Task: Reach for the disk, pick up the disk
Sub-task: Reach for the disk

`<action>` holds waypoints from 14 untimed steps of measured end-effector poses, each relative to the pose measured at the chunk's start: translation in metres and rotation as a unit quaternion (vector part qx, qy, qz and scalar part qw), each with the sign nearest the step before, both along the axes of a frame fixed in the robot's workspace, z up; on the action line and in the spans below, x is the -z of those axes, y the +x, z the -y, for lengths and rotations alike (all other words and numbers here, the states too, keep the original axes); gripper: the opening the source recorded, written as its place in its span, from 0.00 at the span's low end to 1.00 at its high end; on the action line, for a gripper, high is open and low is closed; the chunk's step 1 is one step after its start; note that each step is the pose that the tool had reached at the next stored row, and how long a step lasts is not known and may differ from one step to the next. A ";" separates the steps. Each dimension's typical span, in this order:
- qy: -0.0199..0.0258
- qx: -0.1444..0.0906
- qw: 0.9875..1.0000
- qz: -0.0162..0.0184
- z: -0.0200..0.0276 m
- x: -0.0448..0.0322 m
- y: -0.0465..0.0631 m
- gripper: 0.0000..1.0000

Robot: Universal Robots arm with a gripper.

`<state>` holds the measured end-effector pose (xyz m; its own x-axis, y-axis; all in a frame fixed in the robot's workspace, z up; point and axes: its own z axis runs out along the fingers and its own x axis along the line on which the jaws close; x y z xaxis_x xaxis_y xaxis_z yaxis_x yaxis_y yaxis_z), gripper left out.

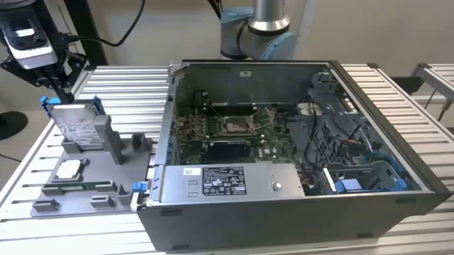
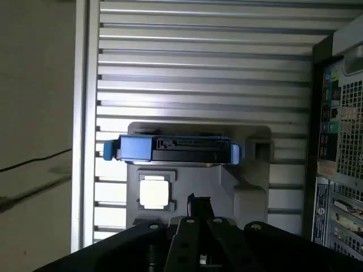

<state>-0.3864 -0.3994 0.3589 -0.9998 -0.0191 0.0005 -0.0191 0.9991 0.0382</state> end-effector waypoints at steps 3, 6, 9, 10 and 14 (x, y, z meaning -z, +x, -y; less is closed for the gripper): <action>0.000 0.000 1.000 0.000 0.0000 0.0000 0.000 0.00; 0.000 0.000 1.000 0.000 0.0000 0.0000 0.000 0.00; 0.000 0.000 1.000 0.000 0.0000 0.0000 0.000 0.00; 0.000 0.000 1.000 0.000 0.0000 0.0000 0.000 0.00; 0.000 0.000 1.000 0.000 -0.0013 0.0000 0.000 0.00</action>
<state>-0.3866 -0.3981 0.3589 -0.9998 -0.0189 0.0005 -0.0189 0.9991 0.0382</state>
